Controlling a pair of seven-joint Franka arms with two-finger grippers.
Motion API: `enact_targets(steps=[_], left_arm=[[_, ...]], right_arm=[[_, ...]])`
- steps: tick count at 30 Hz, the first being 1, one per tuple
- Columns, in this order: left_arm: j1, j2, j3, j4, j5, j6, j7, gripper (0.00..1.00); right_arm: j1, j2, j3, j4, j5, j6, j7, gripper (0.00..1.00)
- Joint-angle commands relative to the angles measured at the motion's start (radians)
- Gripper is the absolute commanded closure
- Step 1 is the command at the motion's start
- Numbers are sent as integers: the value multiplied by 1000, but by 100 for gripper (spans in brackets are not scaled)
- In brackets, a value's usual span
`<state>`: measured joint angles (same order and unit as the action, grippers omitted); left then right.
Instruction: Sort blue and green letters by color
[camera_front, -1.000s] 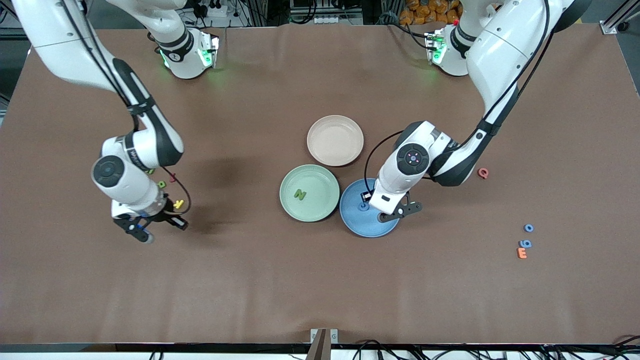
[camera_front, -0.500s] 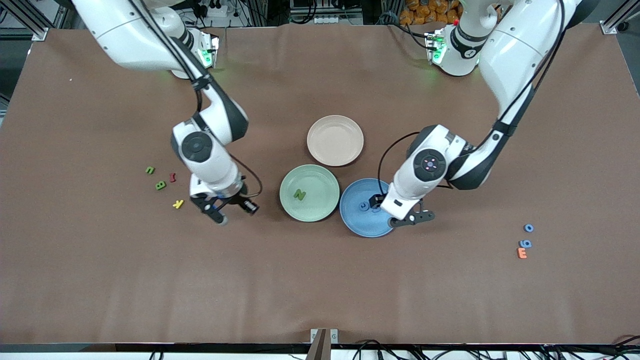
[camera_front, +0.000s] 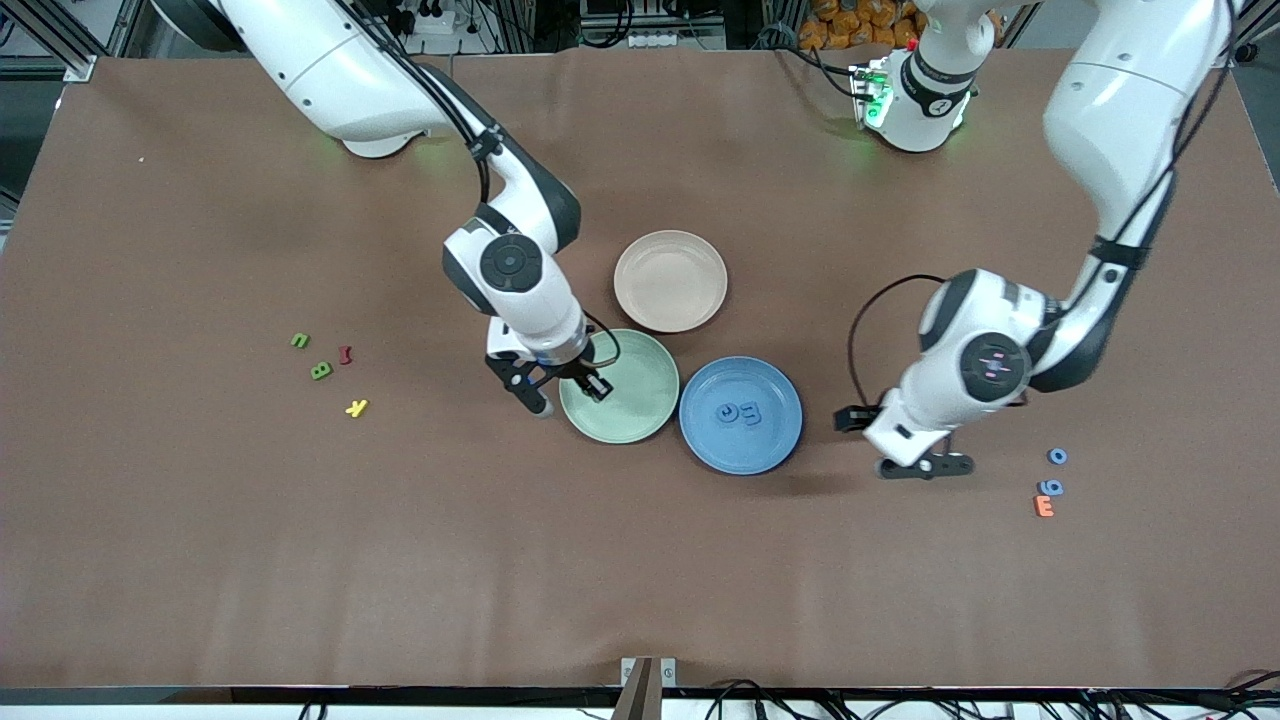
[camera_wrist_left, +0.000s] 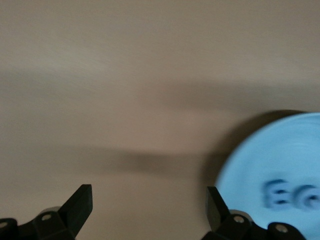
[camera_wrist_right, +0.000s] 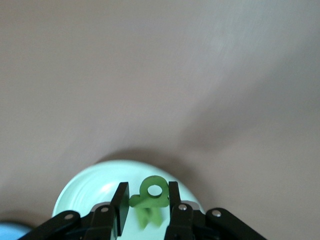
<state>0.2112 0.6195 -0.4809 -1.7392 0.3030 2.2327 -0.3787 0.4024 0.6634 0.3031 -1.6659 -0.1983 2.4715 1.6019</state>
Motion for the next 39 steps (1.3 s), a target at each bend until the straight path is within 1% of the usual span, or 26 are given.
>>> enact_targets(steps=[1,2,3,5,7,9,13,17,21,27,31,34,39], left_arm=[[108,-35,-12,-39,22,-4,173,0],[114,-32,-12,-39,25,-4,188,0],[114,-32,-5,-39,25,-4,198,0],[125,-26,5,-37,39,-4,214,0],[137,-18,19,-36,83,-2,247,0],[158,-6,22,-33,120,-2,283,0],[189,12,22,-13,131,-1,366,0],[208,35,34,21,131,2,481,0],[228,49,36,38,130,2,563,0],[258,52,45,38,134,4,616,0],[258,69,79,40,160,16,644,0],[260,77,85,40,197,41,658,0],[260,89,105,40,202,64,667,0]], right_arm=[[30,56,4,68,-6,-19,50,32],[30,56,4,66,-10,-20,50,11],[30,54,4,64,-21,-22,49,0],[29,54,4,61,-65,-29,46,0],[24,54,2,58,-107,-34,44,0],[13,47,2,51,-124,-40,32,0],[-43,9,2,-1,-125,-45,-55,0],[-138,-79,2,-125,-122,-42,-198,0],[-221,-136,2,-216,-121,-42,-328,0],[-336,-197,5,-319,-121,-43,-491,0],[-408,-241,7,-388,-121,-37,-589,0],[-453,-271,7,-435,-121,-36,-643,0],[-520,-330,7,-512,-121,-29,-746,0]])
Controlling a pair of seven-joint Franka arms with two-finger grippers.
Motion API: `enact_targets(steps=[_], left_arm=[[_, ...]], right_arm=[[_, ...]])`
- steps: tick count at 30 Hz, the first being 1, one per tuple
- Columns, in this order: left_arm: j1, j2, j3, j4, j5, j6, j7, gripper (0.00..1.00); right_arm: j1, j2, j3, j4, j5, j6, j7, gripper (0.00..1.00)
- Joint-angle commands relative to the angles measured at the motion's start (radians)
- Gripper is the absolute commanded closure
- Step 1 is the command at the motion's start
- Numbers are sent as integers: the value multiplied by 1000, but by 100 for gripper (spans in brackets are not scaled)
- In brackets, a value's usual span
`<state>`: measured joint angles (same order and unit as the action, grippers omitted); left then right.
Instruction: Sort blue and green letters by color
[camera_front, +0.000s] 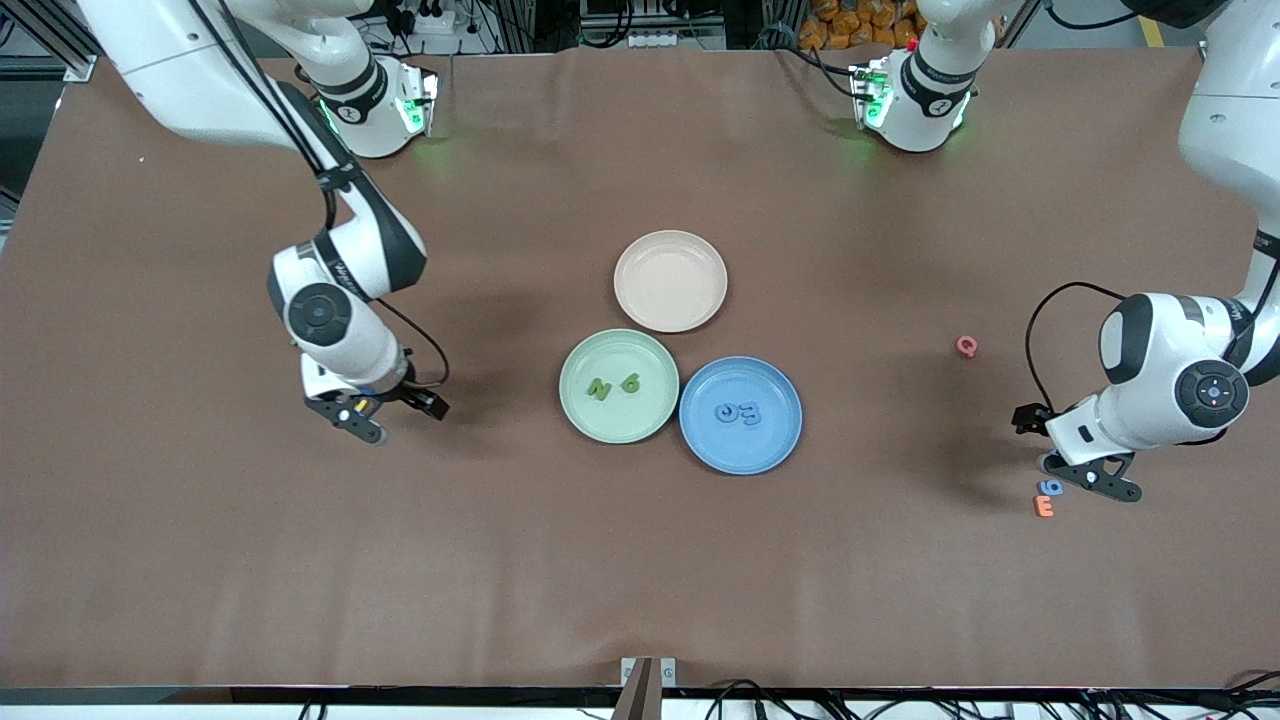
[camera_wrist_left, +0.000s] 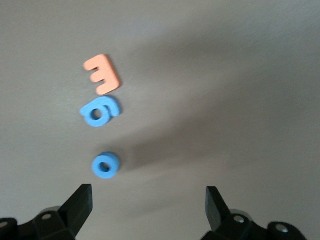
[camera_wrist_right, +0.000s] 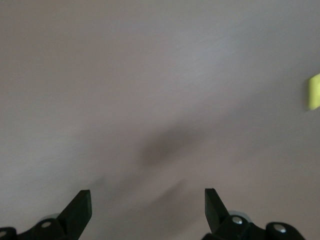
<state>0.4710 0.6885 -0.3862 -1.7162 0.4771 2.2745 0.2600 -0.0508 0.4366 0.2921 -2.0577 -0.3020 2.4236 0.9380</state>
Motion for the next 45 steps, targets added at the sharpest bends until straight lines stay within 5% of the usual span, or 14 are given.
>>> enact_targets(steps=[1,13,40,45], left_arm=[[0,22,12,17,28,26,28,0],[43,63,18,27,12,46,64,0],[40,114,17,89,-21,46,70,0],[41,114,17,89,-22,46,70,44]], right_arm=[[-81,-114,18,-136,-17,20,-106,0],[-291,-154,18,-205,-17,48,-409,0],[-337,-128,10,-326,-23,252,-438,3],[-343,-119,9,-328,-32,256,-439,4]])
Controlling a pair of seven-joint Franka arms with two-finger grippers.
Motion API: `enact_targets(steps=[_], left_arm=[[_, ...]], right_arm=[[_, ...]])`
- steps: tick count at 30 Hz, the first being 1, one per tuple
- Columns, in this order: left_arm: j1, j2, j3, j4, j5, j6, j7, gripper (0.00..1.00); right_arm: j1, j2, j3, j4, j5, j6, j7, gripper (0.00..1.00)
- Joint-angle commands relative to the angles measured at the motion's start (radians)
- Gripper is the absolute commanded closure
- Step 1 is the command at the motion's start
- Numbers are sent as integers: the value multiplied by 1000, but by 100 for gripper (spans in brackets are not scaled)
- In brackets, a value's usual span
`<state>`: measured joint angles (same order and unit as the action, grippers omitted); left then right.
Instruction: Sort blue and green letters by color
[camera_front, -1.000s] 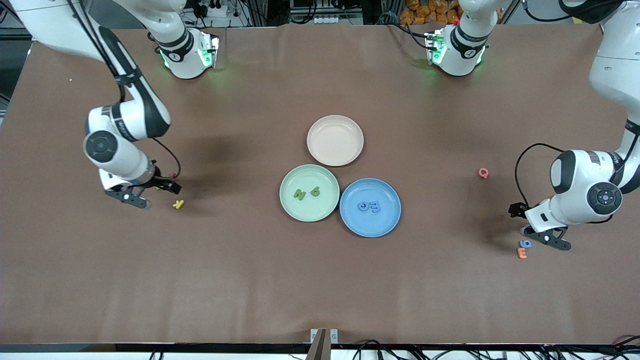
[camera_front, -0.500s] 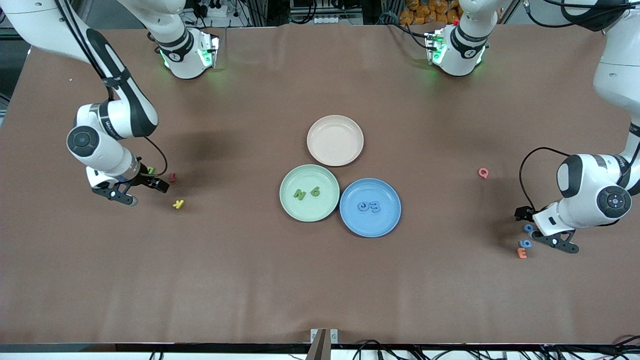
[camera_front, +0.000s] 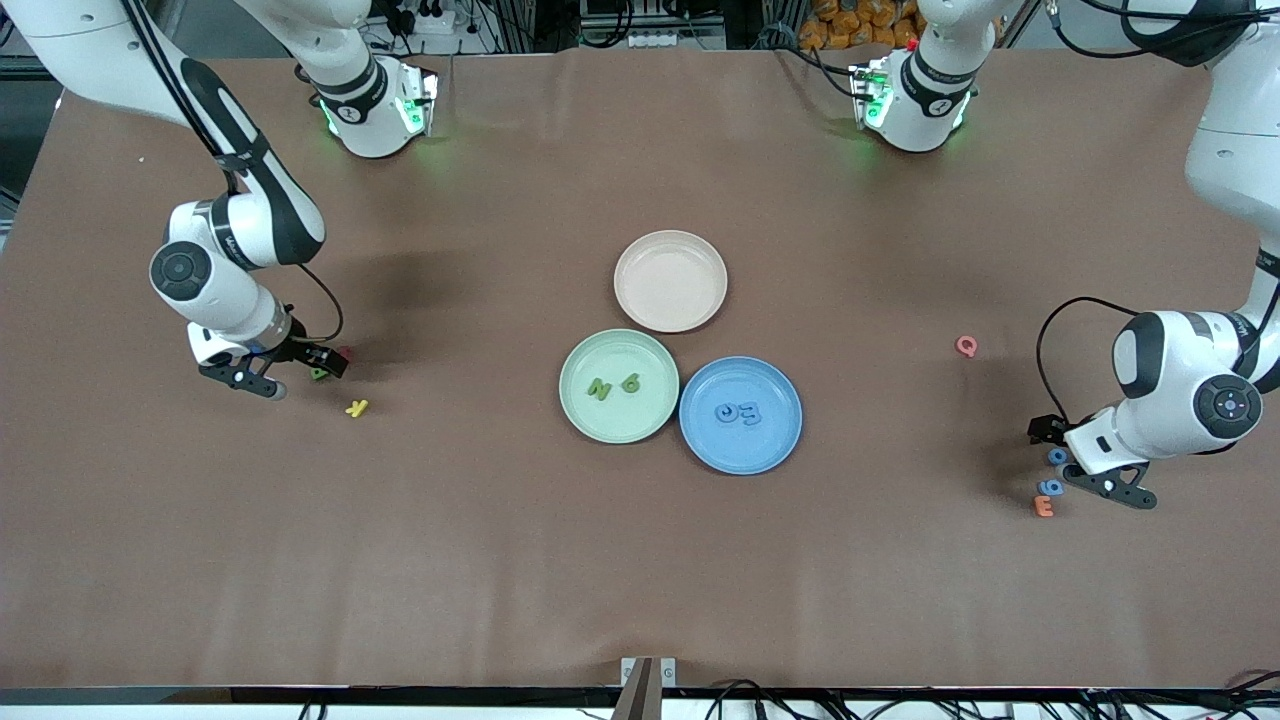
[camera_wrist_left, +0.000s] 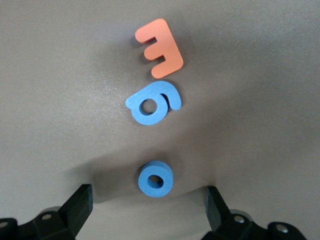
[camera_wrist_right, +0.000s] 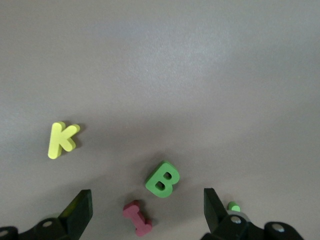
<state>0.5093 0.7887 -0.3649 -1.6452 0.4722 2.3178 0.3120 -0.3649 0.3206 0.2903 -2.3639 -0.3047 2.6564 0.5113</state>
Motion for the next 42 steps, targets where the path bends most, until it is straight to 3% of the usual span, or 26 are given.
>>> enact_targets(steps=[1,6,9,25,31,36,42], left_arm=[[3,14,-5,18,-17,3,18,53],[3,14,-5,18,-17,3,18,88],[3,14,-5,18,-17,3,18,100],[-11,-2,-20,36,-20,0,1,100],[-23,-19,-43,39,-38,-12,-31,100],[-54,-34,-60,41,-40,-49,-117,100],[-95,-48,-89,31,-40,-81,-269,100]], right_arm=[[-34,3,10,-21,-37,27,-13,4],[-48,25,3,-21,-80,54,-11,5],[-48,32,-10,-20,-86,57,-13,5],[-48,64,-16,-18,-94,99,-11,6],[-46,68,-19,-17,-105,102,-11,14],[-45,68,-23,-17,-106,106,-11,28],[-43,74,-23,-12,-112,106,-11,30]])
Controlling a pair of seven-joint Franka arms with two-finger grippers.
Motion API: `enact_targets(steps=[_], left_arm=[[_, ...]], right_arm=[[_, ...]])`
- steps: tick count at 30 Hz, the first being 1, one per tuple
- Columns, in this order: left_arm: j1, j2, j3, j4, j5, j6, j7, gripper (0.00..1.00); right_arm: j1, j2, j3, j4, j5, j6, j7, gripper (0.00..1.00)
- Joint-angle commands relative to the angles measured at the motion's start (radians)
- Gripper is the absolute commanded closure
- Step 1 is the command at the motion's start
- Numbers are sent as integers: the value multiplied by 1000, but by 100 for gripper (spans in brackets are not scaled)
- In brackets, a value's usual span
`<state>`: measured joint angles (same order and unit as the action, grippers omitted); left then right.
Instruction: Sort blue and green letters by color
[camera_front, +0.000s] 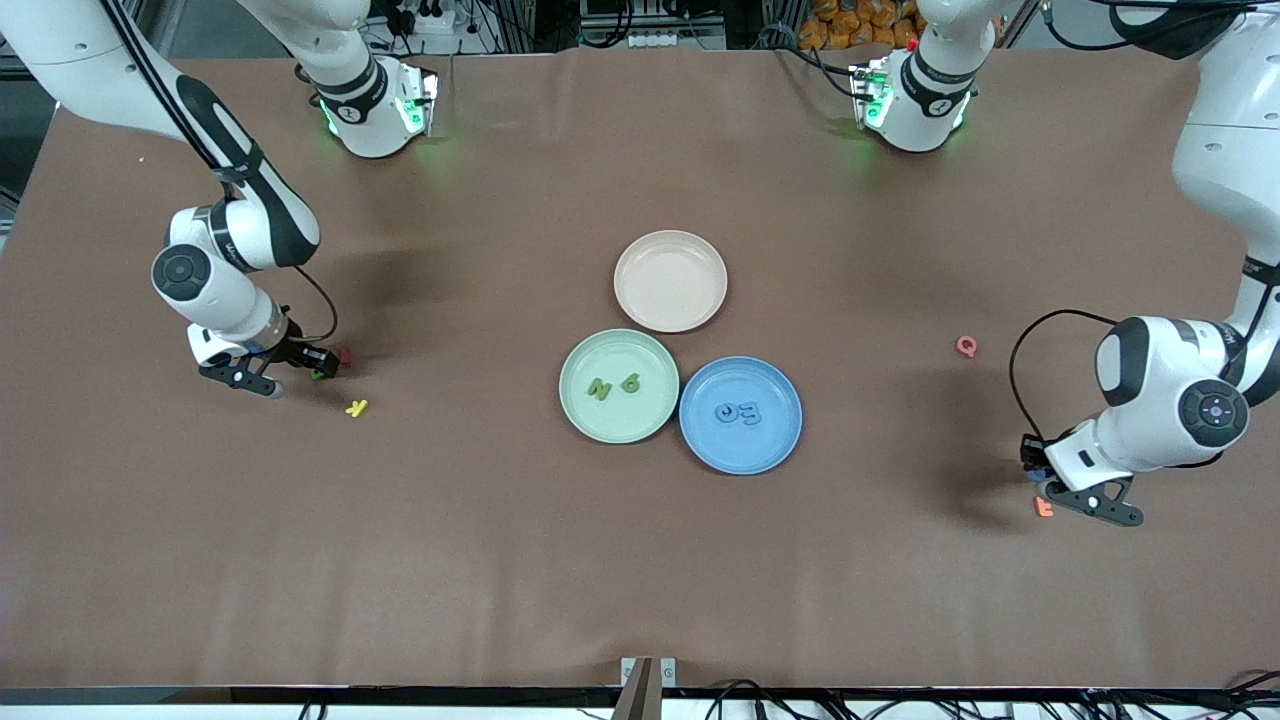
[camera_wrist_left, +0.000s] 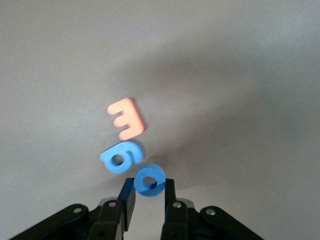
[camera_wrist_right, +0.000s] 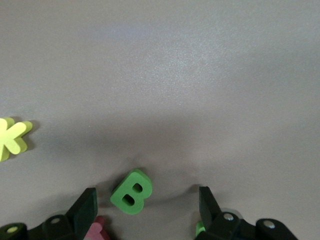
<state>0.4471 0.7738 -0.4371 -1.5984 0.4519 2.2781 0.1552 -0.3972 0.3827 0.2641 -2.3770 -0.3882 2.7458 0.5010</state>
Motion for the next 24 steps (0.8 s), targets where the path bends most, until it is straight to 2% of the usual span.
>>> enact_targets(steps=[1,8,11,14,18,24], left_arm=[[-36,-37,-31,-18,-18,-51,-144,100],[-44,-47,-164,-38,-9,-164,-417,100],[-68,-47,-198,-57,-7,-170,-525,100],[-114,-47,-219,-57,-7,-178,-643,100],[-174,-48,-230,-51,-7,-190,-769,100],[-257,-48,-238,-43,-9,-190,-937,100]], right_arm=[[-11,12,3,1,-29,17,-1,32],[-11,13,3,2,-29,18,-1,56],[-11,13,3,4,-29,21,5,66],[-12,13,3,5,-29,23,8,73],[-12,12,3,7,-27,22,10,78],[-9,-22,6,10,-17,8,17,78]])
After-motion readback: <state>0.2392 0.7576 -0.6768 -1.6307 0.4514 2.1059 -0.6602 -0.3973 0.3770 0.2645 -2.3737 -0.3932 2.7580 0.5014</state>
